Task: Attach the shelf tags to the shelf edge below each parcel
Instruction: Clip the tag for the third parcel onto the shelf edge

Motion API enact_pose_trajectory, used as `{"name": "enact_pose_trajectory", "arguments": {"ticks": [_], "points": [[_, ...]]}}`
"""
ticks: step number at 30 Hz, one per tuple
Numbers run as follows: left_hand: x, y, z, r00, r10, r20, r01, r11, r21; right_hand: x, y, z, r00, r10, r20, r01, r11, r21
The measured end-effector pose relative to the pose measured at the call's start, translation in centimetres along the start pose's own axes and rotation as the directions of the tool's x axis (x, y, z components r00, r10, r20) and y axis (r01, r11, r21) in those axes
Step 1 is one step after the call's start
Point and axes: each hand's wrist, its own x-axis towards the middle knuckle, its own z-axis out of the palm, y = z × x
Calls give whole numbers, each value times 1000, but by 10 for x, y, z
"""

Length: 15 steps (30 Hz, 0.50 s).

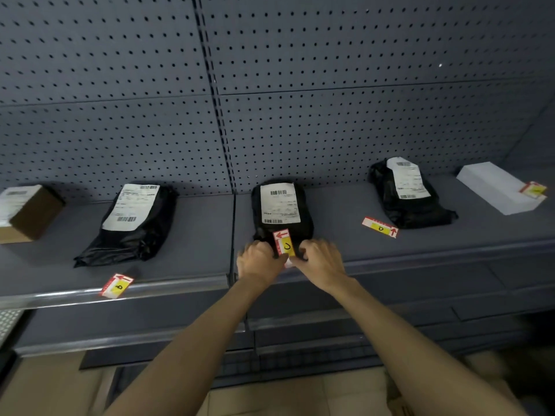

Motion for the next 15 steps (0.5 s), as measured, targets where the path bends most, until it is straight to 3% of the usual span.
{"name": "enact_pose_trajectory", "arguments": {"ticks": [4, 7, 12, 15], "points": [[1, 6, 3, 989, -118, 85, 138, 946, -292, 6, -2, 6, 1000, 16, 16, -17, 996, 91], [2, 8, -5, 992, -79, 96, 111, 910, -400, 10, 2, 0, 998, 34, 46, -43, 976, 215], [3, 13, -36, 960, 275, 55, -264, 951, -159, 18, 9, -33, 998, 23, 58, -48, 879, 475], [-2, 18, -47, 919, 390, 60, -387, 921, -50, 19, 14, -46, 994, -63, 92, 15, 892, 453]]}}
